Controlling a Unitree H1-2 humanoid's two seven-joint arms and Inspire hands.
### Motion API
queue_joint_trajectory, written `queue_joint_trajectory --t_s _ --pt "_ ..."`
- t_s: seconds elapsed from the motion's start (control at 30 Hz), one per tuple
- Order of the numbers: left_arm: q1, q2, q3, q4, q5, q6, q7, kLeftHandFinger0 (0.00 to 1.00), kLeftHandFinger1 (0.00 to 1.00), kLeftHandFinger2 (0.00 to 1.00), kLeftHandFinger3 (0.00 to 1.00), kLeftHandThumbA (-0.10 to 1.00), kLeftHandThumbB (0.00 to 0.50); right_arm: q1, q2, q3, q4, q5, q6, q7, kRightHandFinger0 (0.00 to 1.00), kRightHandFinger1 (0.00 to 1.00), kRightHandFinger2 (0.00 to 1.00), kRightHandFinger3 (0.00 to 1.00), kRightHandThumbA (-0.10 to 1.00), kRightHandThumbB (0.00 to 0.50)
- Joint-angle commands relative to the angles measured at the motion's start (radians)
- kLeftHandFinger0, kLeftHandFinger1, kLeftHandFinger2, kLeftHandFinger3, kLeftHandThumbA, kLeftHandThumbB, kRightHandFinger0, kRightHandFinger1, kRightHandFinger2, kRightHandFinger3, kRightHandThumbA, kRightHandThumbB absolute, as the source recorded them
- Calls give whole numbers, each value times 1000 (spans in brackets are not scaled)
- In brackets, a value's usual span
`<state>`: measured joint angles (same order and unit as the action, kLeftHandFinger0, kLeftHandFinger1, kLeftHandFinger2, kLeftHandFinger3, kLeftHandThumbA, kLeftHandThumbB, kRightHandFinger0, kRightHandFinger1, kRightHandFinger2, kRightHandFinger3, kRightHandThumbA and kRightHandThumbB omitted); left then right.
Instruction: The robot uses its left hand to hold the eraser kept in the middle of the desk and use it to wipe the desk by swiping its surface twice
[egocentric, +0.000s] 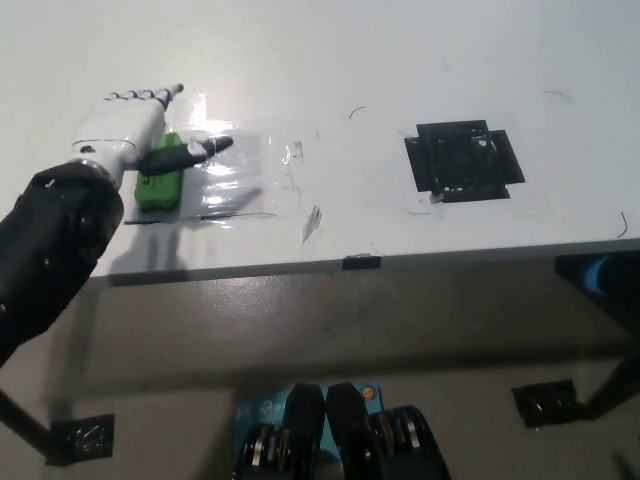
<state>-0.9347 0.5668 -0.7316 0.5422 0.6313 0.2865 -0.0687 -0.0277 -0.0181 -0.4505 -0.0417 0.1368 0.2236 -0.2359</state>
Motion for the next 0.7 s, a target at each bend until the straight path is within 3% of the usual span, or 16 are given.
queue_joint_trajectory --t_s 0.0,0.17,0.2,0.27,0.37,0.47,0.57,0.63,0.67 --pt "-213 151 -160 37 416 -91 29 1000 1000 1000 1000 1000 387 6 -15 4 -68 14 0 3 1000 1000 1000 1000 1000 30" --pt "-160 98 -195 155 388 -64 99 1000 1000 1000 1000 1000 380 -4 -19 3 -66 19 2 4 1000 1000 1000 1000 1000 7" --pt "-148 92 -187 134 373 -54 65 1000 1000 1000 1000 1000 379 -5 -25 8 -58 9 -11 6 1000 1000 1000 1000 1000 8" --pt "-132 68 -196 179 375 -60 121 1000 1000 1000 1000 1000 368 -11 -18 9 -66 13 7 0 1000 1000 1000 1000 1000 67" --pt "-79 20 -174 196 343 -59 142 1000 1000 1000 1000 1000 395 -11 -15 5 -65 5 -2 -11 1000 1000 1000 1000 1000 109" --pt "-33 -17 -124 204 305 -45 155 1000 1000 1000 1000 1000 396 -13 -15 6 -70 10 -3 -7 1000 1000 1000 1000 1000 70" --pt "19 -60 -47 206 260 -50 216 1000 1000 1000 1000 1000 387 -20 -20 9 -70 6 -1 -6 1000 1000 1000 1000 1000 78" --pt "55 -92 5 199 229 -46 202 1000 1000 1000 1000 1000 386 -20 -25 11 -70 10 -2 -1 1000 1000 1000 1000 1000 83" --pt "76 -111 36 202 208 -61 227 1000 1000 1000 1000 1000 372 -20 -25 9 -70 12 -2 -2 1000 1000 1000 1000 1000 61"
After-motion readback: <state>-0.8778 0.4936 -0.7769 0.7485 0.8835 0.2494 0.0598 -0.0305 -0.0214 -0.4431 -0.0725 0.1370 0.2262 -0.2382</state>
